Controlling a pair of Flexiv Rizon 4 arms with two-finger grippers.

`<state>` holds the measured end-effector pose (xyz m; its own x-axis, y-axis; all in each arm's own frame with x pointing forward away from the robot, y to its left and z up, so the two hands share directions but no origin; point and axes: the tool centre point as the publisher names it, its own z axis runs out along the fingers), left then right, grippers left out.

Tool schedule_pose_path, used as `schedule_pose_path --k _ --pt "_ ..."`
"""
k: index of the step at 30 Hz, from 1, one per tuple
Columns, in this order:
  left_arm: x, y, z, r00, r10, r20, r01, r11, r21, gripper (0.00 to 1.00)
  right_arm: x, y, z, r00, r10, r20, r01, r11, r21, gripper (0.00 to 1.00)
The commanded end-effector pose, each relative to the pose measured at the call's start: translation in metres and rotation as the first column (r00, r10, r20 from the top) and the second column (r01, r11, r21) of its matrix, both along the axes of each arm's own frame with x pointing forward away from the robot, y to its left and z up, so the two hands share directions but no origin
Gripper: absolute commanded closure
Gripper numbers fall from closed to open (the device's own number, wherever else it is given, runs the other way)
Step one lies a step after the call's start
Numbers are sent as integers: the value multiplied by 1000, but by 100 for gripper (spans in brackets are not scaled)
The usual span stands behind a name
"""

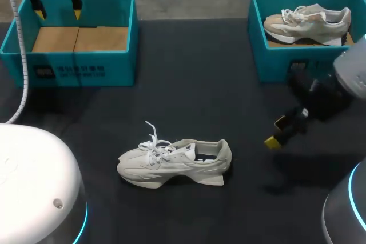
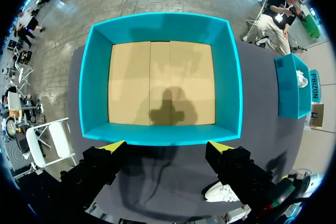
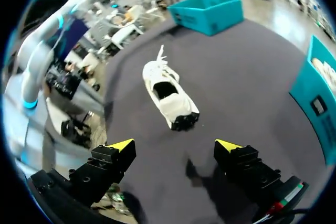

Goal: Take the shoe out of the shoebox, open the shoe tongue, remove and reinsert the insole, then place the shoe into the shoebox

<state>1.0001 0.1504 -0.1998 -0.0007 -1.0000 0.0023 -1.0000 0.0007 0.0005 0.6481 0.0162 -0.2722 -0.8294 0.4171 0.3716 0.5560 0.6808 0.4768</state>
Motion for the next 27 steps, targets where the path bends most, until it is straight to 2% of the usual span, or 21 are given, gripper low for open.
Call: schedule_pose_path --k 1,6,10,24,27 --pt "0 0 0 1000 0 0 0 1000 1 0 -4 -15 -9 960 188 208 -248 916 317 0" --pt "0 0 0 1000 0 0 0 1000 1 0 -7 -21 -10 923 216 320 -319 894 316 0" --pt "0 0 0 1000 0 0 0 1000 1 0 -10 -22 -18 862 286 419 -413 876 251 0" --pt "0 0 0 1000 0 0 0 1000 1 0 -10 -22 -18 862 286 419 -413 876 251 0" --pt "0 0 0 1000 0 0 0 1000 1 0 -8 -14 -27 861 252 441 -363 912 189 0"
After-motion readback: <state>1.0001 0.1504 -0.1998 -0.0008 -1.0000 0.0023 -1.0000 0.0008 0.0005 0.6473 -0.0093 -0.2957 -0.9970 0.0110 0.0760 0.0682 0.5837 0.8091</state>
